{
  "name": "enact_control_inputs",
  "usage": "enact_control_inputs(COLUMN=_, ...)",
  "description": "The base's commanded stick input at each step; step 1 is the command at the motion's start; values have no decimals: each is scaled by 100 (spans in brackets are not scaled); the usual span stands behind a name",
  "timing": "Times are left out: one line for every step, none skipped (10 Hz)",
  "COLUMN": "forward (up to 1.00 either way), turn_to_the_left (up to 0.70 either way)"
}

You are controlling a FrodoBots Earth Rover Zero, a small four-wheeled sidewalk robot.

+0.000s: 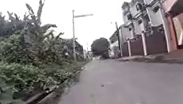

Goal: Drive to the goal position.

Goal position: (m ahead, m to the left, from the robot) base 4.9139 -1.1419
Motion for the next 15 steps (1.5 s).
enact_control_inputs(forward=100, turn_to_the_left=0)
enact_control_inputs(forward=100, turn_to_the_left=0)
enact_control_inputs(forward=100, turn_to_the_left=-2)
enact_control_inputs(forward=100, turn_to_the_left=-23)
enact_control_inputs(forward=100, turn_to_the_left=-36)
enact_control_inputs(forward=100, turn_to_the_left=-18)
enact_control_inputs(forward=100, turn_to_the_left=0)
enact_control_inputs(forward=100, turn_to_the_left=0)
enact_control_inputs(forward=100, turn_to_the_left=0)
enact_control_inputs(forward=100, turn_to_the_left=0)
enact_control_inputs(forward=100, turn_to_the_left=0)
enact_control_inputs(forward=100, turn_to_the_left=0)
enact_control_inputs(forward=100, turn_to_the_left=0)
enact_control_inputs(forward=100, turn_to_the_left=0)
enact_control_inputs(forward=100, turn_to_the_left=0)
